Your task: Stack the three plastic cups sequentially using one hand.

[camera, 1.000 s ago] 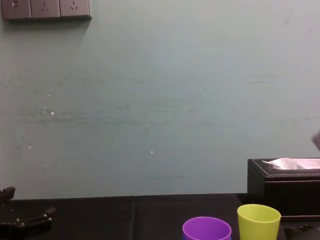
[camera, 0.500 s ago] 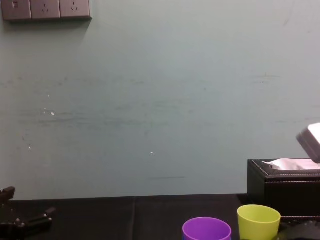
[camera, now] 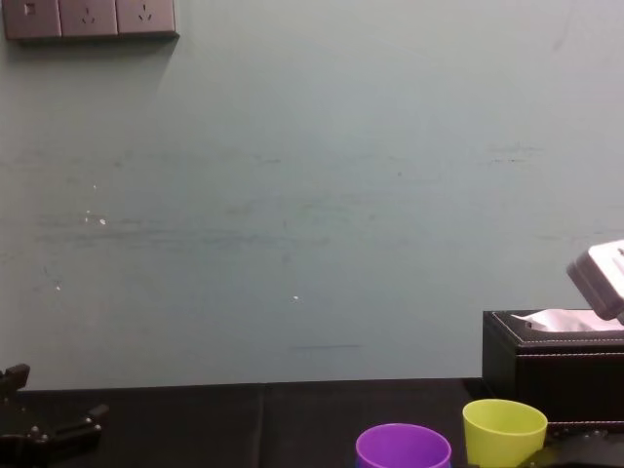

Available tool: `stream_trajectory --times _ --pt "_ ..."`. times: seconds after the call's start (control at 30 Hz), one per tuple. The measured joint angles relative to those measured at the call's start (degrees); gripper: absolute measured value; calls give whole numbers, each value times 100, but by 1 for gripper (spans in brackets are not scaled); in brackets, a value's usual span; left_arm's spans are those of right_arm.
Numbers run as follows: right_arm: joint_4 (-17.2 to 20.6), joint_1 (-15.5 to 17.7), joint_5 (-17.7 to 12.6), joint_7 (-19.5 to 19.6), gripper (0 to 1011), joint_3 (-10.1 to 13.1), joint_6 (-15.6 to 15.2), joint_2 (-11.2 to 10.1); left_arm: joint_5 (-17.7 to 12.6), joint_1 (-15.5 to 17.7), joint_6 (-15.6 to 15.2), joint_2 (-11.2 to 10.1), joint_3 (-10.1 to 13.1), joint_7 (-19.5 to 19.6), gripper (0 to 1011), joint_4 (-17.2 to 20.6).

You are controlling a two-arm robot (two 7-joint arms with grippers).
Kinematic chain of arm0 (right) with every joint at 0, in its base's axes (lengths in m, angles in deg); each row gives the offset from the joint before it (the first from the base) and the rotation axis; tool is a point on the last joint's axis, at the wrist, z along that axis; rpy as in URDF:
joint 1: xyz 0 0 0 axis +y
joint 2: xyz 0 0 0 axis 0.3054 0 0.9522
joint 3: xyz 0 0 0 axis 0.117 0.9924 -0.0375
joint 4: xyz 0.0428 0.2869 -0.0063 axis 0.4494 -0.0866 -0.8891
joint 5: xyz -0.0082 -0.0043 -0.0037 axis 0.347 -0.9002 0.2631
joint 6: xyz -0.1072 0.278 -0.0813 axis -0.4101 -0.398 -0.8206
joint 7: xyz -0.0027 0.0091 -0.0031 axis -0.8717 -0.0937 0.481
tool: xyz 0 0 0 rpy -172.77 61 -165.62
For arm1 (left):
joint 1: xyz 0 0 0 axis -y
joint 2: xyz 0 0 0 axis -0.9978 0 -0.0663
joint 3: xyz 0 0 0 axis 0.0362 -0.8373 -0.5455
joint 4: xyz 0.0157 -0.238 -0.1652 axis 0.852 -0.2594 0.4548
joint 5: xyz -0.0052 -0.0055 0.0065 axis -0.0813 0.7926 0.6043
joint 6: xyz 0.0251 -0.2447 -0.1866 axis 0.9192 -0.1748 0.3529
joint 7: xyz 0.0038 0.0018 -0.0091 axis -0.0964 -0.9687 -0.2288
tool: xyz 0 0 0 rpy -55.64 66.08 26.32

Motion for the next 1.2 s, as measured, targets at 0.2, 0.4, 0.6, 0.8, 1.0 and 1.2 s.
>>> stream_trajectory --times 0.2,0.4,0.6,0.8,1.0,1.2 --pt "-77 -62 25 -13 1000 -7 44 49 0 0 0 0 0 0 1000 0" --pt "-172 -132 26 -17 1000 -3 75 108 0 0 0 0 0 0 1000 0" --pt "-218 -169 26 -15 1000 6 80 146 0 0 0 0 0 0 1000 0" --pt "-241 -193 33 -14 1000 9 78 169 0 0 0 0 0 0 1000 0" --pt "-238 -186 35 12 1000 26 54 182 0 0 0 0 0 0 1000 0" --pt "-210 -162 65 25 1000 36 34 172 0 0 0 0 0 0 1000 0"
